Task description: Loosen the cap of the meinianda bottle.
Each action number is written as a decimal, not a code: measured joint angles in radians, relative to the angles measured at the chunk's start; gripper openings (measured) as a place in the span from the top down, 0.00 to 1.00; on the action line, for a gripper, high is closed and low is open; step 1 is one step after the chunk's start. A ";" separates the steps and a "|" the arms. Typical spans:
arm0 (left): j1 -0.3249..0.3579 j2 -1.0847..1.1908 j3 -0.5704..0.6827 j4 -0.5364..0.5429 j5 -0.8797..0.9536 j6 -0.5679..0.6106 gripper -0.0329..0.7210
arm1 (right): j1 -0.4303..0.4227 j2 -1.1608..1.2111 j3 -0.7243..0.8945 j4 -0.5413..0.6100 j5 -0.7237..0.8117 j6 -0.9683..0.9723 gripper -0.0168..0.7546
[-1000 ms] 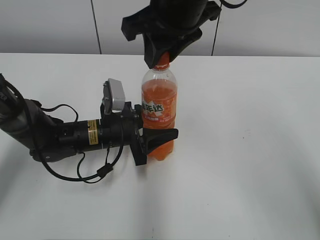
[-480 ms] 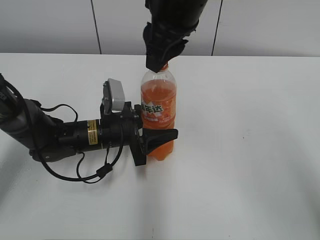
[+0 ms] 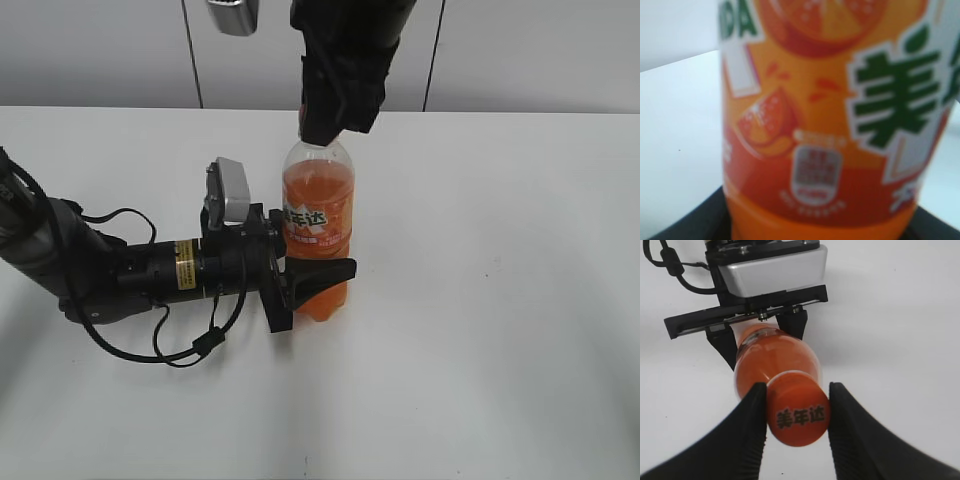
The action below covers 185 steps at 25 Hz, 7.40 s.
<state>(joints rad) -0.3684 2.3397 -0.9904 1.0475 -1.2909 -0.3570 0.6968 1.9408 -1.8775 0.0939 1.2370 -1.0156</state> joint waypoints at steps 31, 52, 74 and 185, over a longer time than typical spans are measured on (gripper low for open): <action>0.000 0.000 0.000 0.008 0.000 0.002 0.43 | -0.002 -0.002 -0.001 0.033 0.005 -0.625 0.61; 0.001 0.000 -0.002 0.003 0.000 0.002 0.43 | 0.000 -0.086 -0.001 0.147 -0.006 0.122 0.34; 0.001 0.000 -0.002 -0.001 0.000 0.003 0.43 | 0.000 -0.126 -0.001 0.127 -0.006 1.120 0.34; 0.001 0.000 -0.002 0.004 0.000 0.006 0.43 | 0.000 -0.013 0.004 -0.015 -0.010 -0.615 0.63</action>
<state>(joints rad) -0.3675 2.3397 -0.9923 1.0514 -1.2909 -0.3513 0.6968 1.9280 -1.8737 0.0785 1.2269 -1.6308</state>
